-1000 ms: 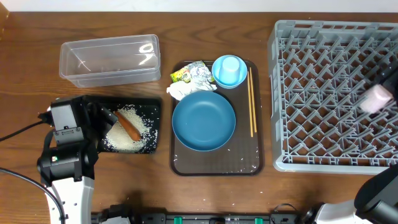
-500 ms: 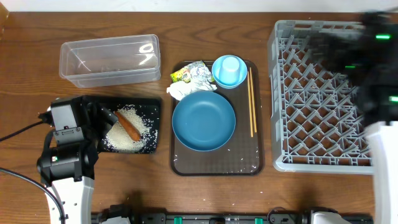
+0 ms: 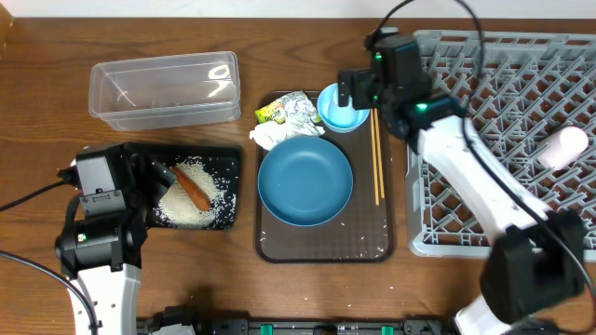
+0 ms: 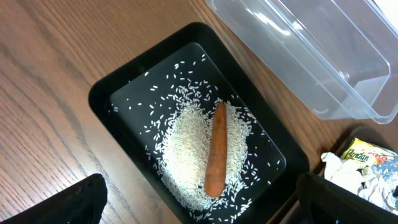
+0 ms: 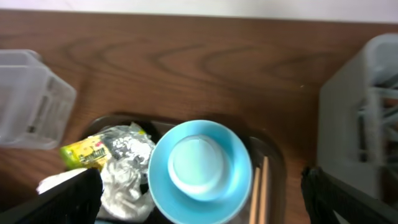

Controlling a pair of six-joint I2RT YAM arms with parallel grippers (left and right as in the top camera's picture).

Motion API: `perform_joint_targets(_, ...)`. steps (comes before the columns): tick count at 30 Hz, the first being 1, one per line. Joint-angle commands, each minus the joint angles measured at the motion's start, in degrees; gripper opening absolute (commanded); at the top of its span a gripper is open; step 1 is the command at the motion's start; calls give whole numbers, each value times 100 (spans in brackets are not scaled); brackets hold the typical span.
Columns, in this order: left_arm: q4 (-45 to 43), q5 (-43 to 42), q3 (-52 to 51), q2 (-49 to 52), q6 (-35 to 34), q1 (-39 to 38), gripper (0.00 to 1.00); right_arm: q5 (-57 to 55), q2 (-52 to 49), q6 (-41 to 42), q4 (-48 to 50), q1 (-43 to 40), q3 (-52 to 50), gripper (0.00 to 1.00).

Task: Sort waste into correct bins and load items into the dishwasher rack
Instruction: 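Return the right gripper to the tray and grasp the light blue cup, then carry the light blue cup to the rack and release it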

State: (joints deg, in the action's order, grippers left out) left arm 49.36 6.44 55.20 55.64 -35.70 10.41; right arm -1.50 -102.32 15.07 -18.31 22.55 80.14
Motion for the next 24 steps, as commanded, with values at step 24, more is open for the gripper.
perform_joint_targets(24,11,114,4,11,74,17,99,-518,-1585,74,614,302,11,89)
